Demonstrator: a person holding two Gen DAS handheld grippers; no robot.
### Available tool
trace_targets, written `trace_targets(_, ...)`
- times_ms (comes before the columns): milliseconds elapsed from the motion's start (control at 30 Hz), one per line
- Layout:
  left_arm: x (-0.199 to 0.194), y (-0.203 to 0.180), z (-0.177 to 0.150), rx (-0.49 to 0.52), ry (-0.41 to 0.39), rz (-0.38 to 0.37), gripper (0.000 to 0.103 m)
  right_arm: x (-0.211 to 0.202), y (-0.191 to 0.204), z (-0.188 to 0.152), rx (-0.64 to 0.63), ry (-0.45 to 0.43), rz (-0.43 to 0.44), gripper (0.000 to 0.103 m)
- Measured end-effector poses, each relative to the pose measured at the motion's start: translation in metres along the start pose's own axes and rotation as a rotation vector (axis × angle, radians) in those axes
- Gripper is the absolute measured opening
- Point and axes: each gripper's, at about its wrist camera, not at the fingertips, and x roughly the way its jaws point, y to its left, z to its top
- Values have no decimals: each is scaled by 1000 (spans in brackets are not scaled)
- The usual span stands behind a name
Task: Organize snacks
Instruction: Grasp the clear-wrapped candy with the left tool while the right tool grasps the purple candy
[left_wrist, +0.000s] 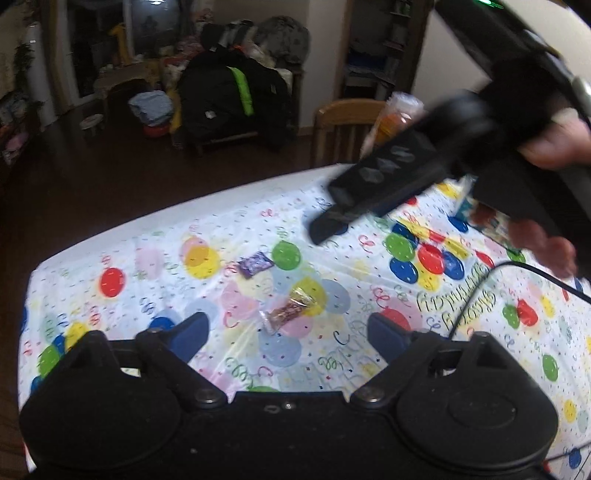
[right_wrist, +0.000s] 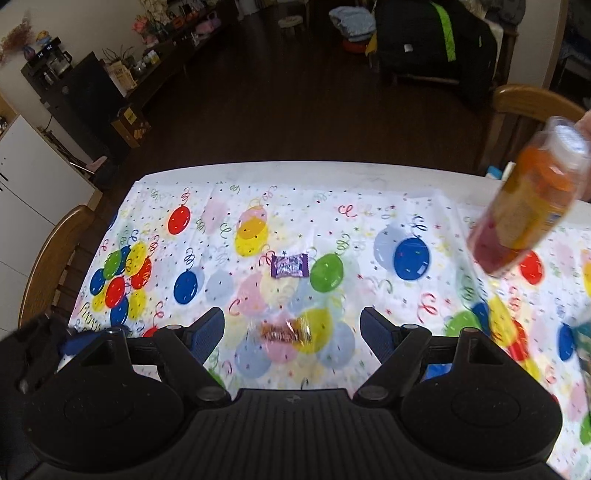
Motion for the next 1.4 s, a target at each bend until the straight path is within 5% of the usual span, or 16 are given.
trace_targets(433, 64, -18, 5, 306, 35, -64, 61, 83, -5, 27, -32, 109, 48, 80)
trace_targets(500, 75, -19, 3, 333, 47, -63, 57, 93, -4, 30, -44, 127, 38, 73)
trace_targets(800, 106, -12, 4, 363, 64, -77, 39, 122, -6, 39, -46, 152, 72, 54)
trace_targets(1233, 126, -7, 0, 349, 99, -75, 36, 139, 6, 41, -107, 136, 22, 50)
trace_targets(1400, 127, -2, 1, 307, 104, -105, 24, 140, 14, 39, -141, 123, -9, 34)
